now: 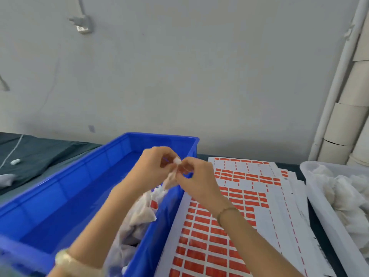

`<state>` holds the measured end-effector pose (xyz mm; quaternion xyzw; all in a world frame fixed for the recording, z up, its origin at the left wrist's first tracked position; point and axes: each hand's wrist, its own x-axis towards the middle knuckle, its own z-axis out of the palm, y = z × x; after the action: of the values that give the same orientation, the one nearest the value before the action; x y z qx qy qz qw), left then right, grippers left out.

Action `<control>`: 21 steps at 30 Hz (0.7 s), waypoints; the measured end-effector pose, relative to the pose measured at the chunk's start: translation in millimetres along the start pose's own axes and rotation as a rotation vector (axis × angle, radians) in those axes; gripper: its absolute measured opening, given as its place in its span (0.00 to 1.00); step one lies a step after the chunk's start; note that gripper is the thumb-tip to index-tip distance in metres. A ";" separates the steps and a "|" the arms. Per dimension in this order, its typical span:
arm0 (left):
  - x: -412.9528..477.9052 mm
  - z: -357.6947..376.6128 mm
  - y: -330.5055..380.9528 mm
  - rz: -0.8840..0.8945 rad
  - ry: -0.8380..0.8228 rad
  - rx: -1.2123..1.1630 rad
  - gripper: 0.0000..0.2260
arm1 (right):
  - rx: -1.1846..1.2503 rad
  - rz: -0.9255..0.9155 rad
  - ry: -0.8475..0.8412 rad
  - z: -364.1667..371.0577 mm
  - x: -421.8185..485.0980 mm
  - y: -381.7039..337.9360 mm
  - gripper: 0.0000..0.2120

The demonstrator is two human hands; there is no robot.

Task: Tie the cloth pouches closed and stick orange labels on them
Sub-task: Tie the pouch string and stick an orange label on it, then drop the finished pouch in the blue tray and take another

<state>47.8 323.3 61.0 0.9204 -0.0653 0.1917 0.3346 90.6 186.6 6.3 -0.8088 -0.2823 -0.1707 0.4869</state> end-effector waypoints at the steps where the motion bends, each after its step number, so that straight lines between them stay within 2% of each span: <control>1: 10.5 -3.9 -9.7 -0.018 -0.024 0.051 0.05 | -0.092 0.005 -0.028 8.8 13.1 -1.2 0.05; 4: 33.8 -4.0 -40.9 -0.067 -0.099 0.156 0.01 | -0.373 0.018 -0.127 36.0 44.9 1.1 0.08; 8: 40.7 11.5 -73.0 -0.136 -0.151 0.227 0.04 | -0.584 0.062 -0.232 61.4 58.9 12.1 0.13; 11: 37.2 24.6 -82.9 -0.193 -0.192 0.193 0.09 | -0.665 0.081 -0.270 69.8 55.0 16.8 0.10; 13: 35.8 30.1 -83.6 -0.209 -0.207 0.154 0.11 | -0.637 0.087 -0.278 69.4 50.1 17.3 0.08; 16: 36.9 32.2 -71.3 -0.178 -0.143 0.111 0.10 | -0.567 0.030 -0.226 57.7 40.8 15.9 0.13; 18: 36.7 35.7 -50.6 -0.135 -0.058 0.068 0.07 | -0.360 0.042 -0.139 40.6 30.2 12.9 0.15; 21: 29.6 53.2 -7.1 -0.062 0.017 -0.036 0.05 | -0.035 0.154 0.014 2.2 4.6 10.4 0.18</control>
<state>93.2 294.9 31.2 0.9141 -0.0372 0.1880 0.3574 100.7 186.0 0.6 -0.8352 -0.2126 -0.1432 0.4865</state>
